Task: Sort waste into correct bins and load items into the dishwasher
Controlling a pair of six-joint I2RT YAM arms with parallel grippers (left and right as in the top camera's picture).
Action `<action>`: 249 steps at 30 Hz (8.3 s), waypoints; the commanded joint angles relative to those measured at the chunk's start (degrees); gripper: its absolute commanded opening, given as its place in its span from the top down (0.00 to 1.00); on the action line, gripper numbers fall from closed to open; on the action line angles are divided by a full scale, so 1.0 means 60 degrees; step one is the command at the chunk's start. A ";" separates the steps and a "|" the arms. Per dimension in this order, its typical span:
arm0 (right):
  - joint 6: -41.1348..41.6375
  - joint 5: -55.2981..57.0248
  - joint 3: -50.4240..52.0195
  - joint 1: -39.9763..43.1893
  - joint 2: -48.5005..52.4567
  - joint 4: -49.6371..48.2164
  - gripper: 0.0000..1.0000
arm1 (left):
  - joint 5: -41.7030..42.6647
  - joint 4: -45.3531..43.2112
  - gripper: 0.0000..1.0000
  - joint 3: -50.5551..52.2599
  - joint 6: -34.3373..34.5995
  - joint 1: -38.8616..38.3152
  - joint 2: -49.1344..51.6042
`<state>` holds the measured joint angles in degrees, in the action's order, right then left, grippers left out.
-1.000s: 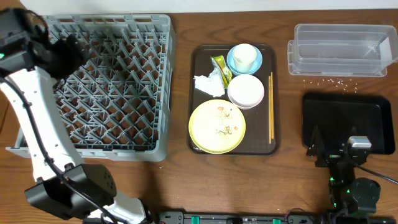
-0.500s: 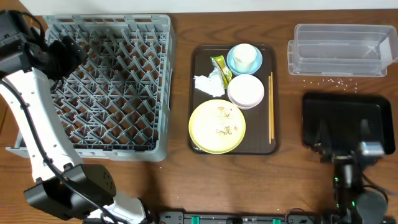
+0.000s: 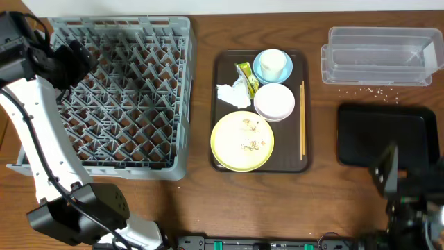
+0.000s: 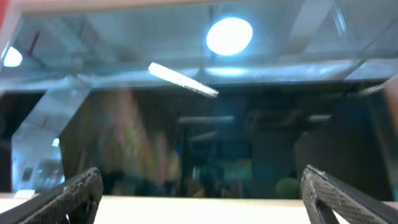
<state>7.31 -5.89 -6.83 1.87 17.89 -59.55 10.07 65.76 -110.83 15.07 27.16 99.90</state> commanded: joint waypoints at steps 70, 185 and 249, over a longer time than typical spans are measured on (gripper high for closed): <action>0.0816 0.3421 -1.6695 -0.6878 1.9373 1.6378 0.55 | -0.0047 0.0033 0.02 0.0040 0.0044 -0.0018 0.0011; 0.1916 0.1912 -1.7784 -0.6648 1.9008 1.5843 0.45 | -0.0047 0.0033 0.02 0.0040 0.0044 -0.0018 0.0011; 0.6615 0.3413 -2.0870 -0.1960 1.7471 2.0542 0.99 | -0.0047 0.0033 0.02 0.0040 0.0044 -0.0018 0.0011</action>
<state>33.74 14.63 -132.31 -16.32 121.84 60.12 10.11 65.80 -110.83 15.09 27.16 99.88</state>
